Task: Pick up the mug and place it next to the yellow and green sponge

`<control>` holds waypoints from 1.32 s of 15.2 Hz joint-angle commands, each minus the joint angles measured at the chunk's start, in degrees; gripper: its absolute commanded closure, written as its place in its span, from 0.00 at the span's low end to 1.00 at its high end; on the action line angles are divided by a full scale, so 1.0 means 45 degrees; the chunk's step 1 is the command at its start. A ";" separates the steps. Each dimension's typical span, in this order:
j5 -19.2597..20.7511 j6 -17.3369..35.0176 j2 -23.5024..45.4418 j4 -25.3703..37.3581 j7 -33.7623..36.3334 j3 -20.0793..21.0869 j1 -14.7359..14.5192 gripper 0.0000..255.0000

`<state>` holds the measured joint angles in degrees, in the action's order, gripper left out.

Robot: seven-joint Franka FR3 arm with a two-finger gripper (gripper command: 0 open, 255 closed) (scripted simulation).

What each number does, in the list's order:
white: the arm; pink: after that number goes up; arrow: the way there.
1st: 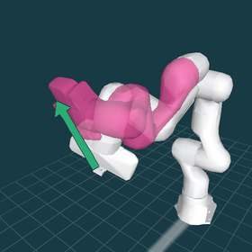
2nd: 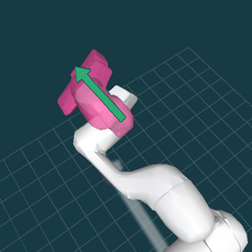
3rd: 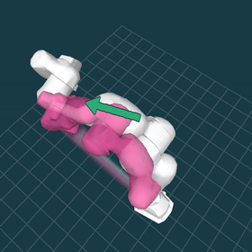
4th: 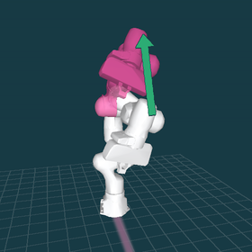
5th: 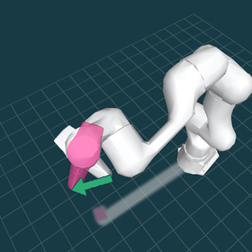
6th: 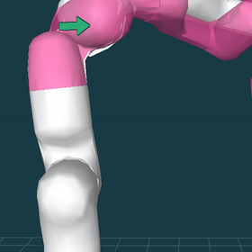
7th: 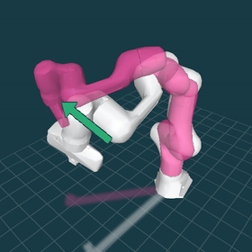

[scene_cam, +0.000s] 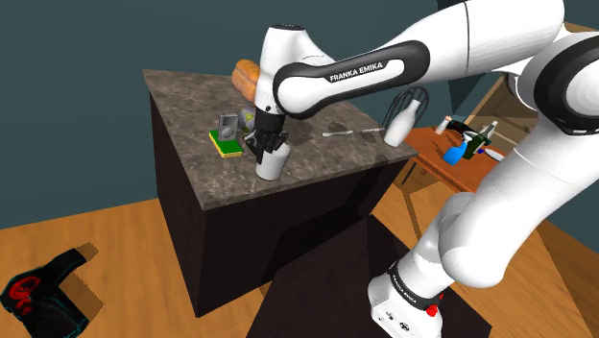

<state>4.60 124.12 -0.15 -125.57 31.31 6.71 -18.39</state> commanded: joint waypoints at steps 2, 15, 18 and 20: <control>0.0070 0.0497 0.0291 -0.0203 0.0086 0.0005 -0.0006 1.00; 0.0116 0.0805 0.0463 -0.0341 0.0132 0.0002 -0.0006 0.00; 0.0116 0.0805 0.0464 -0.0341 0.0132 0.0002 -0.0006 0.00; 0.0002 -0.0030 0.0040 0.0076 0.0057 0.0030 -0.0028 0.00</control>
<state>4.88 125.63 1.24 -125.66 31.91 6.87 -18.57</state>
